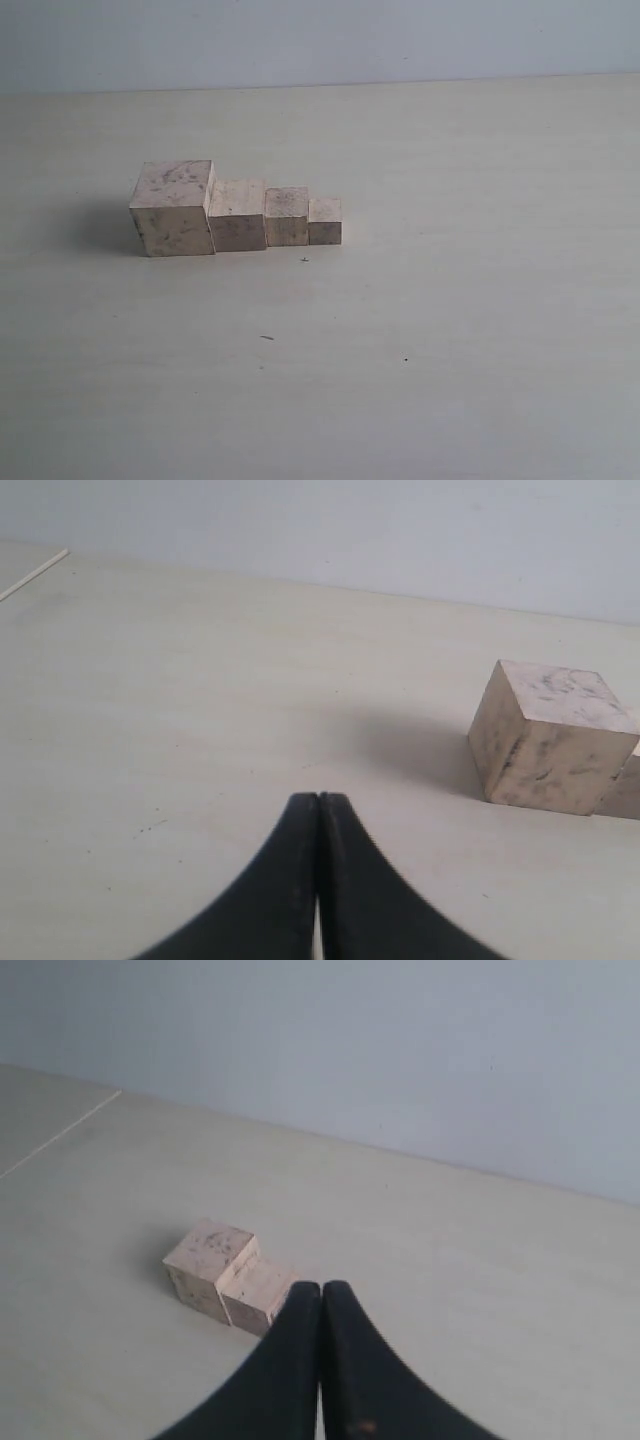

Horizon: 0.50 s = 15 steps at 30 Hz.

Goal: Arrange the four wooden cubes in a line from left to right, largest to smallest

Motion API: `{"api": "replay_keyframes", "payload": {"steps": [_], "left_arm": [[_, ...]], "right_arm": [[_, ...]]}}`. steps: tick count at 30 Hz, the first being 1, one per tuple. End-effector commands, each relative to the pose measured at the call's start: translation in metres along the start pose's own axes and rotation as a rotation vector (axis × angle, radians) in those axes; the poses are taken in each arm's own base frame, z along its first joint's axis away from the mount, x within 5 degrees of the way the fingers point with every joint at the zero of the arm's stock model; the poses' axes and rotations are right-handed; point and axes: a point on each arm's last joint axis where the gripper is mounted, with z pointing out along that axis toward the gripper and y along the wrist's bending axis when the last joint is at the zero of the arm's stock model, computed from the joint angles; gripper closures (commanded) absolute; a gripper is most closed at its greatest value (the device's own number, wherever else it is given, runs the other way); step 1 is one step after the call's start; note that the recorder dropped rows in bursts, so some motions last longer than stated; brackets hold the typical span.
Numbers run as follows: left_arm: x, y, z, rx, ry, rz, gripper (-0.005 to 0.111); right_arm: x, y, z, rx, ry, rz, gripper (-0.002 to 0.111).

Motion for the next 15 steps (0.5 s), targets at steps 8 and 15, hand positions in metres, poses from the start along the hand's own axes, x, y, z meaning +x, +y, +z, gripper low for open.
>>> {"api": "replay_keyframes", "payload": {"steps": [8, 15], "left_arm": [[0.000, 0.000, 0.000, 0.007, -0.011, -0.008, 0.107], [0.000, 0.000, 0.000, 0.007, -0.011, -0.008, 0.107]], "right_arm": [[0.011, -0.022, -0.054, 0.269, -0.181, 0.042, 0.108], [0.063, -0.043, -0.063, 0.561, -0.209, 0.130, 0.108]]}}
